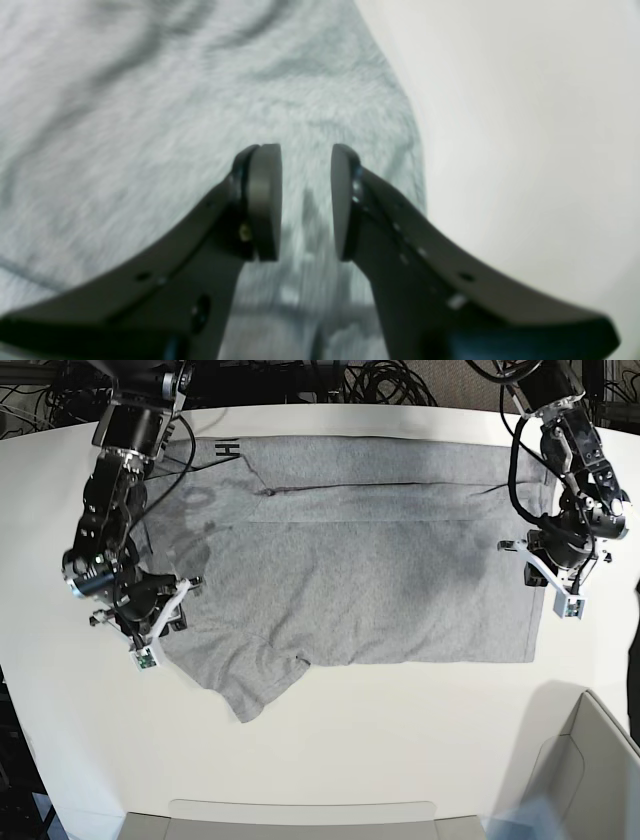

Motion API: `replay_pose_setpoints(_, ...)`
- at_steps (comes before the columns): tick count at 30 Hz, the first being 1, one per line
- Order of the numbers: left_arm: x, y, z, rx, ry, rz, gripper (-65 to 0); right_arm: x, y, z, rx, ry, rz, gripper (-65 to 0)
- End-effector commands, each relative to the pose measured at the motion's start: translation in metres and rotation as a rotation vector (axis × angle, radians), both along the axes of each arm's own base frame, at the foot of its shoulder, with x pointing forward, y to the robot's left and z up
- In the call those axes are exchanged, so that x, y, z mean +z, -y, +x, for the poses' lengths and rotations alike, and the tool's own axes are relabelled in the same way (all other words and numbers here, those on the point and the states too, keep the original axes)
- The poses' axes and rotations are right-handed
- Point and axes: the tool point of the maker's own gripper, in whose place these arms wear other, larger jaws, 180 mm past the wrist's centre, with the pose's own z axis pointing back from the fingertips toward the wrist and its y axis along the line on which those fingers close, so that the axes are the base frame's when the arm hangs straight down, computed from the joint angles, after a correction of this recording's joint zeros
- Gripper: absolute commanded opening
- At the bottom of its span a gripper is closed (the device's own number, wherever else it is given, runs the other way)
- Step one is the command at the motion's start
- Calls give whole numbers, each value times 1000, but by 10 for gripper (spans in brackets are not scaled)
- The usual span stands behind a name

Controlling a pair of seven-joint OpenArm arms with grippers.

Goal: Fold the T-shirt properly
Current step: 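Release the edge and move both grippers to the shirt's side edges, then grasp the hem corners with both grippers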

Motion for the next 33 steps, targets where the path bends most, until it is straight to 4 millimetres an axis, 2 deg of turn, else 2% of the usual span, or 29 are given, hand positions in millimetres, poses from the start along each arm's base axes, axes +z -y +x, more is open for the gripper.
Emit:
replay_pose_setpoints(1, 15, -1, 11, 0, 57, 15, -586, 14, -2, 21, 6, 60, 21, -477)
replay_pose_setpoints(5, 10, 4, 11, 20, 49, 8, -586, -19, -4, 41, -11, 0, 77, -477)
replay_pose_setpoints(10, 7, 5, 9, 23, 43, 6, -586, -64, 0, 40, -61, -79, 99, -477)
replay_pose_setpoints(12, 7, 3, 9, 23, 42, 10, -586, -77, 7, 30, -119, -112, 99, -477)
replay_pose_setpoints(17, 11, -4, 9, 16, 41, 36, -585, -98, 18, -16, -165, -166, 62, -477)
replay_pose_setpoints(20, 10, -6, 9, 16, 36, 39, -585, -94, 28, -41, -226, -196, 61, -477)
replay_pose_setpoints(25, -3, -6, 7, 19, 1, 19, -585, -79, 40, -60, -274, -182, 36, -477)
replay_pose_setpoints(29, -3, -5, 7, 18, 1, 18, -585, -59, 42, -52, -264, -115, 22, -477)
replay_pose_setpoints(33, -3, -5, 7, 18, 1, 19, -585, -7, 26, -23, -152, 52, 81, -477)
